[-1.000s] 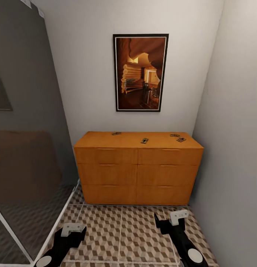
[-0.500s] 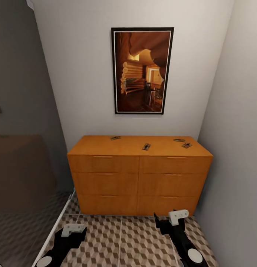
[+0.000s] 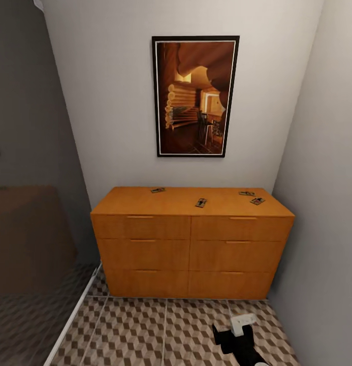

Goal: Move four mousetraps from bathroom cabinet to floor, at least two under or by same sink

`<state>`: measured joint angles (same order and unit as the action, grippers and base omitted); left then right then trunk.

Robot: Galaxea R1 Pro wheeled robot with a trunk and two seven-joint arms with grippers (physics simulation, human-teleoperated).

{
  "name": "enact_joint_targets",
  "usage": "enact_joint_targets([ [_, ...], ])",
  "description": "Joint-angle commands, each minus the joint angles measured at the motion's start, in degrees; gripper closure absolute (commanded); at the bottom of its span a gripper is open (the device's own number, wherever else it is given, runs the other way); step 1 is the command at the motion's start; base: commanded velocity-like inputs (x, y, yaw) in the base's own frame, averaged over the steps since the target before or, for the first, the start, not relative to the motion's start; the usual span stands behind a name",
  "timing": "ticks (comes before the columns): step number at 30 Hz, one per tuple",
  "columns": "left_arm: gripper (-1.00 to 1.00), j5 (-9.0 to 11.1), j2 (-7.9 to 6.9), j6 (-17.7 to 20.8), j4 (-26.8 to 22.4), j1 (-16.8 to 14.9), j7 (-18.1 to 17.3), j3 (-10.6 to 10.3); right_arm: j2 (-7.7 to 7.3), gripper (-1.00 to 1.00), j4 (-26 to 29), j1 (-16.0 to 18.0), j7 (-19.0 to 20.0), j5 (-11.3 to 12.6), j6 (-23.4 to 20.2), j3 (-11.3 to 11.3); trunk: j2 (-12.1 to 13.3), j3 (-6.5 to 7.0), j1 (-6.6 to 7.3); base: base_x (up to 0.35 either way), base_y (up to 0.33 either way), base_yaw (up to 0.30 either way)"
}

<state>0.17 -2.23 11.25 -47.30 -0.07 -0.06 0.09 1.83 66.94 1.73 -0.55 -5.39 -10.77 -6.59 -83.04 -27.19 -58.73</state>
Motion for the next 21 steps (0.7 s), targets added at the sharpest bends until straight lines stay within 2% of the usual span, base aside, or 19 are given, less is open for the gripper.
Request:
enact_joint_targets([
  [1,-1.0,0.0,-0.04,-1.0,2.7,0.0,0.1,0.0,-0.04,-1.0,-3.1,0.0,0.0,-0.6,-0.1,0.0,0.0,-0.06,0.0,0.001,0.0,0.0],
  [4,-1.0,0.0,-0.1,-2.7,7.9,0.0,0.2,0.0,-0.11,-1.0,-10.4,0.0,0.0,-0.6,1.3,0.2,0.0,-0.06,0.0,0.0,0.0,0.0],
  [5,-1.0,0.0,-0.18,-3.5,14.1,0.0,0.2,0.0,-0.15,-1.0,-19.8,0.0,0.0,-0.6,4.1,0.2,0.0,-0.06,0.0,0.0,0.0,0.0],
  [6,-1.0,0.0,-0.2,-3.6,16.8,0.0,0.2,0.0,-0.16,-1.0,-23.5,0.0,0.0,-0.6,5.2,0.1,0.0,-0.06,0.0,0.0,0.0,0.0],
  [8,-1.0,0.0,-0.21,-3.8,19.6,0.0,0.2,0.0,-0.13,-1.0,-27.4,0.0,0.0,-0.5,6.1,0.1,0.0,-0.06,0.0,0.0,0.0,0.0],
  [9,-1.0,0.0,-0.2,-4.2,23.5,0.0,0.2,0.0,-0.06,-1.0,-34.1,0.0,0.0,-0.5,7.4,0.1,0.0,-0.06,0.0,0.0,0.0,0.0],
  [10,-1.0,0.0,-0.18,-4.6,25.8,0.0,0.2,0.0,0.02,-1.0,-38.5,0.0,0.0,-0.5,8.6,0.0,0.0,-0.06,0.0,0.0,0.0,0.0],
  [12,-1.0,0.0,-0.19,-5.4,28.7,0.0,0.2,-0.1,0.14,-1.0,-44.6,0.0,0.0,-0.5,11.4,0.0,0.0,-0.06,0.0,0.0,0.0,0.0],
  [15,-1.0,0.0,-0.22,-6.2,32.6,0.0,0.2,-0.2,0.28,-1.0,-51.3,0.0,0.1,-0.4,16.2,0.0,0.0,-0.06,0.0,0.0,0.0,0.0],
  [19,-1.0,-0.2,-0.2,-6.7,36.6,0.0,0.1,-0.3,0.29,-1.0,-56.3,0.0,0.3,-0.2,19.1,0.1,0.0,-0.06,0.0,0.0,0.0,0.0],
  [21,-1.0,-0.2,-0.2,-6.7,37.3,0.0,0.1,-0.4,0.33,-1.0,-57.1,0.0,0.3,-0.2,19.4,0.1,0.0,-0.06,0.0,0.0,0.0,0.0],
])
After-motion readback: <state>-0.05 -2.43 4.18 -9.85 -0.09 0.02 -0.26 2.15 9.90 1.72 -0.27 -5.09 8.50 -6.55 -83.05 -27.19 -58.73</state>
